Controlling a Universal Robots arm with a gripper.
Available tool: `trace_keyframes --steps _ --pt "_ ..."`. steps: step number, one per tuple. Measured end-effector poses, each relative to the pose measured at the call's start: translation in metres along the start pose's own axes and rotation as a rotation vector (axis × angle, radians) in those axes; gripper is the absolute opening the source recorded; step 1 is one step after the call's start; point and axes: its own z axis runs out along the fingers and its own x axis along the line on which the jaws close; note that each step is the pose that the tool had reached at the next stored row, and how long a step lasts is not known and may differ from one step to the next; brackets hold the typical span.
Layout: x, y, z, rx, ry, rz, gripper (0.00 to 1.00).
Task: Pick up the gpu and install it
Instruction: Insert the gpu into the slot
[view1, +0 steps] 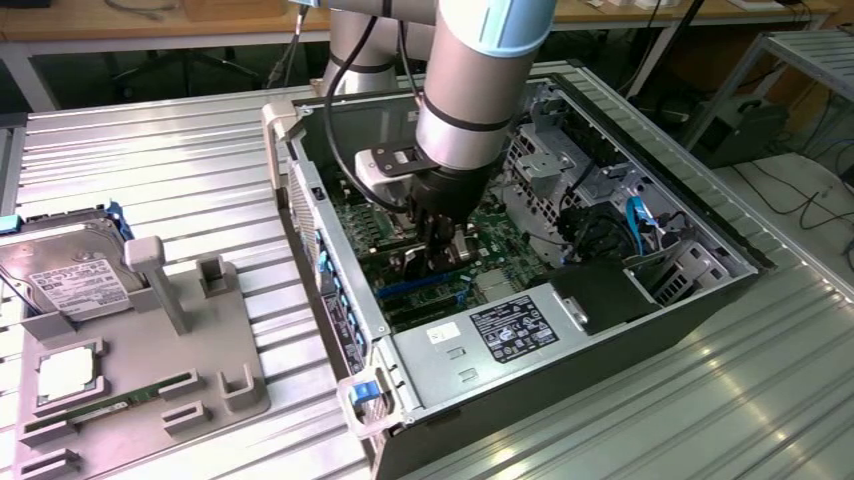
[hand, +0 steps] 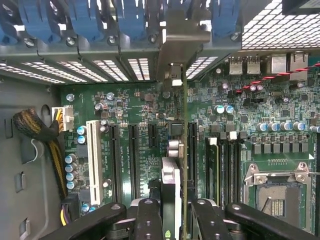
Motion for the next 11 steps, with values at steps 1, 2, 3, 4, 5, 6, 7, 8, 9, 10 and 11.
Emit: trace_keyframes --steps 1,2,3,4,5,6,7,8,9,10,11 --pt "0.0000 0.0000 0.0004 -0.0021 0.0001 0.000 0.28" --pt "0.0000 0.0000 0.0008 -0.0030 0.0001 0.000 0.28" --pt "0.0000 0.0000 0.0009 -0.0034 0.0003 0.000 0.28" --pt "0.0000 0.0000 0.0008 -0.0036 0.0004 0.000 0.28" --pt "0.0000 0.0000 0.0009 -0.0037 0.0003 0.000 0.28" --pt "0.0000 0.0000 0.0010 -0.0037 0.0001 0.000 0.28" --pt "0.0000 0.0000 0.0011 -0.0036 -0.0001 0.000 0.28" --pt "0.0000 0.0000 0.0015 -0.0035 -0.0003 0.000 0.28" --pt "0.0000 -0.0001 0.0020 -0.0034 -0.0006 0.000 0.28" --pt "0.0000 -0.0001 0.0022 -0.0035 -0.0003 0.000 0.28" --pt "0.0000 0.0000 0.0025 -0.0036 -0.0001 0.000 0.28"
